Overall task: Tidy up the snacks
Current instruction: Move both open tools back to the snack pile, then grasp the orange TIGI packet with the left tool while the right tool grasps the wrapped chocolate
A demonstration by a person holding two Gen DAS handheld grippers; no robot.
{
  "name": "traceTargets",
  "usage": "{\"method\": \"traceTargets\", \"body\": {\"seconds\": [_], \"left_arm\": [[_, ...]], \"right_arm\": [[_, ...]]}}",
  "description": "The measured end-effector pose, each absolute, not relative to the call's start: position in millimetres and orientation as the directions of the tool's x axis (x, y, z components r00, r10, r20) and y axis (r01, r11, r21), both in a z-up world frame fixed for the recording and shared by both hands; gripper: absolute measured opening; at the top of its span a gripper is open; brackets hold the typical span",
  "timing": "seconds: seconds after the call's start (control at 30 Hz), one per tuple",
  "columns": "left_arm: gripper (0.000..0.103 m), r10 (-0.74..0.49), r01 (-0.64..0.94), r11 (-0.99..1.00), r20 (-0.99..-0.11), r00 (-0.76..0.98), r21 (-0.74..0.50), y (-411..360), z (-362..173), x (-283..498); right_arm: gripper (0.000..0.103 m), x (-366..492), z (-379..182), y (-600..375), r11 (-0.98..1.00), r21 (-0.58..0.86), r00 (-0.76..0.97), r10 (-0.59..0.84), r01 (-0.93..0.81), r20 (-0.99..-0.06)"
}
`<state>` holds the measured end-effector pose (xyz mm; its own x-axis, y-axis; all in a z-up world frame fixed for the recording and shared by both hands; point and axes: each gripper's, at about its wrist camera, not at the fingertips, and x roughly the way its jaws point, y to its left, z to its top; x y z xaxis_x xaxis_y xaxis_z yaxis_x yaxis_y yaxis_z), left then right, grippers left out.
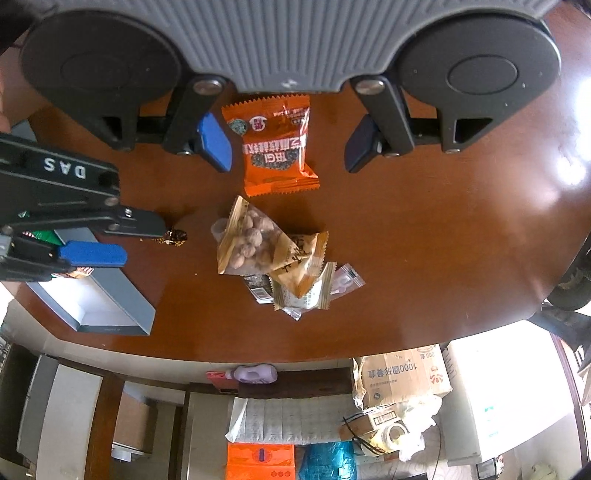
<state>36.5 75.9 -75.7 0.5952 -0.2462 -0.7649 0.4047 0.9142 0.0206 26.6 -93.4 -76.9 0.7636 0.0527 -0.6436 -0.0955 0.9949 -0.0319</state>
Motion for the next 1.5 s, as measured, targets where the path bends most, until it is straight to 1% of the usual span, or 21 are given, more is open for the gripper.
{"method": "traceTargets", "body": {"seconds": [0.17,0.33,0.47,0.6,0.7,0.9,0.97,1.03,1.43,1.5], "left_arm": [[0.068,-0.243,0.394,0.919,-0.758,0.605,0.020,72.0,-81.1,36.6],[0.068,-0.261,0.401,0.916,-0.752,0.606,0.006,70.2,-85.9,37.6],[0.068,-0.261,0.405,0.914,-0.751,0.606,0.009,69.5,-91.0,38.3],[0.068,-0.281,0.405,0.914,-0.745,0.605,-0.015,71.0,-93.2,39.4],[0.068,-0.280,0.399,0.917,-0.740,0.612,-0.016,71.7,-94.6,40.2],[0.068,-0.284,0.398,0.917,-0.747,0.601,-0.029,71.6,-99.9,44.3],[0.067,-0.282,0.397,0.917,-0.750,0.598,-0.029,71.1,-101.3,44.0],[0.064,-0.278,0.399,0.917,-0.751,0.599,-0.021,69.2,-104.5,42.1],[0.063,-0.285,0.390,0.920,-0.753,0.592,-0.042,66.0,-111.4,49.6],[0.058,-0.290,0.391,0.919,-0.755,0.588,-0.048,64.8,-111.6,51.3]], "right_arm": [[0.047,44.9,-82.8,-90.4,0.990,-0.069,0.733,0.046,-0.126,-0.679],[0.047,59.1,-91.1,-91.5,0.990,-0.066,0.698,0.040,-0.124,-0.715],[0.047,64.1,-96.3,-93.7,0.991,-0.062,0.685,0.039,-0.122,-0.727],[0.046,66.8,-100.0,-94.9,0.990,-0.062,0.679,0.041,-0.127,-0.733],[0.043,68.3,-102.7,-96.7,0.990,-0.062,0.674,0.040,-0.127,-0.738],[0.041,71.2,-106.5,-99.2,0.990,-0.062,0.671,0.040,-0.128,-0.741],[0.038,71.7,-107.6,-99.9,0.990,-0.064,0.671,0.039,-0.129,-0.740],[0.028,71.5,-109.0,-100.0,0.989,-0.074,0.671,0.033,-0.130,-0.741],[0.029,74.6,-115.3,-105.0,0.989,-0.077,0.666,0.026,-0.124,-0.746],[0.029,75.8,-116.0,-103.6,0.989,-0.079,0.664,0.027,-0.128,-0.748]]}}
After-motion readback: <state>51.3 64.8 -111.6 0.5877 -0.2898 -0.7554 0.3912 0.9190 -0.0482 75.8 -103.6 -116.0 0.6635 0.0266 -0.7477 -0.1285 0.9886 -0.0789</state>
